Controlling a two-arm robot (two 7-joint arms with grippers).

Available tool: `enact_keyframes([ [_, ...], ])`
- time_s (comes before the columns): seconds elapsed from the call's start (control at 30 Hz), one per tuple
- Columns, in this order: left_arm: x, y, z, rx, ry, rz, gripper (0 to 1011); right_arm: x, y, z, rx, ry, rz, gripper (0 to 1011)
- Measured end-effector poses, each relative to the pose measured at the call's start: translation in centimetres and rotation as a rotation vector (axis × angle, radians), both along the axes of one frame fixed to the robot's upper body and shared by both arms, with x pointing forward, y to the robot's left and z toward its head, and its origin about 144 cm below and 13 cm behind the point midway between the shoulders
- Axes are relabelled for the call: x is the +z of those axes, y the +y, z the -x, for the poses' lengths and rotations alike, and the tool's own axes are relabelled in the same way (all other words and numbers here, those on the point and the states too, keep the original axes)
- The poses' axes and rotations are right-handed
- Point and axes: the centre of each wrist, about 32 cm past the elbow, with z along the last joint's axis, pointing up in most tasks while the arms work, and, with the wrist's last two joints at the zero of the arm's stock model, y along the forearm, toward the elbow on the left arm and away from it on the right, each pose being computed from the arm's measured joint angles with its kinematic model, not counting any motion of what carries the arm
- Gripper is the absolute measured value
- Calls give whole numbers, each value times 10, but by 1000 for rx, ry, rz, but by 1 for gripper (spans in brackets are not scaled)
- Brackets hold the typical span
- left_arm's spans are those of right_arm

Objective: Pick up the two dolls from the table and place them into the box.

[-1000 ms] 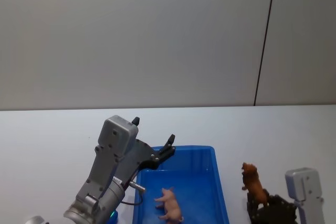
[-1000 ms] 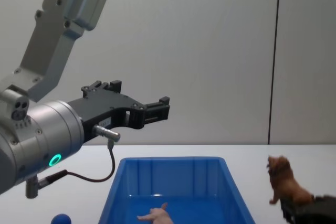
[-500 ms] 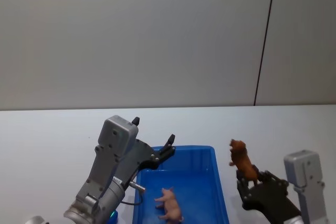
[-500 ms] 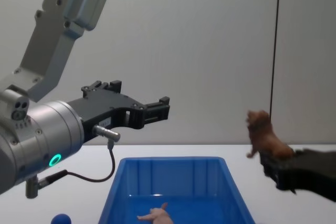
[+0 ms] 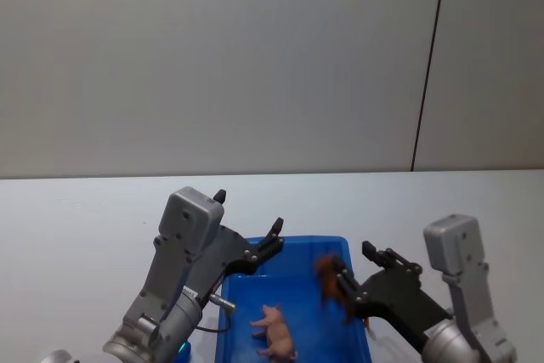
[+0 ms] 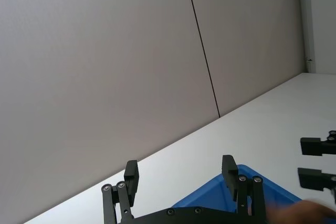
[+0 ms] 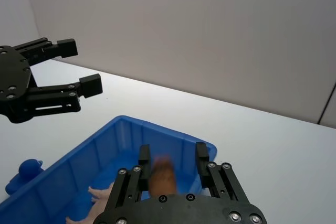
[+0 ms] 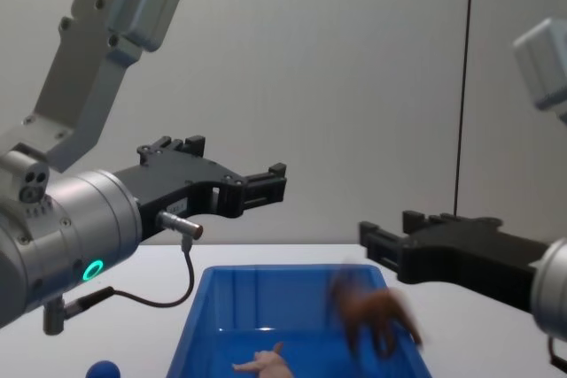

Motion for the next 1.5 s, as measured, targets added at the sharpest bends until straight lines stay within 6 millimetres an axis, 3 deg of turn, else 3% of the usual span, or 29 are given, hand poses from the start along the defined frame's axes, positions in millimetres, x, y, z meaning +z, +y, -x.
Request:
enact_keyframes([
  [0.53,0,0,0,0,0,0,1001,-1,7,-16,27,17,-14,960],
  [0.63,0,0,0,0,0,0,1001,-3,5,-15,7,20,-17,1001],
  [1.5,0,0,0,0,0,0,1001,-10,-17,16,-238,7,-40,1001],
])
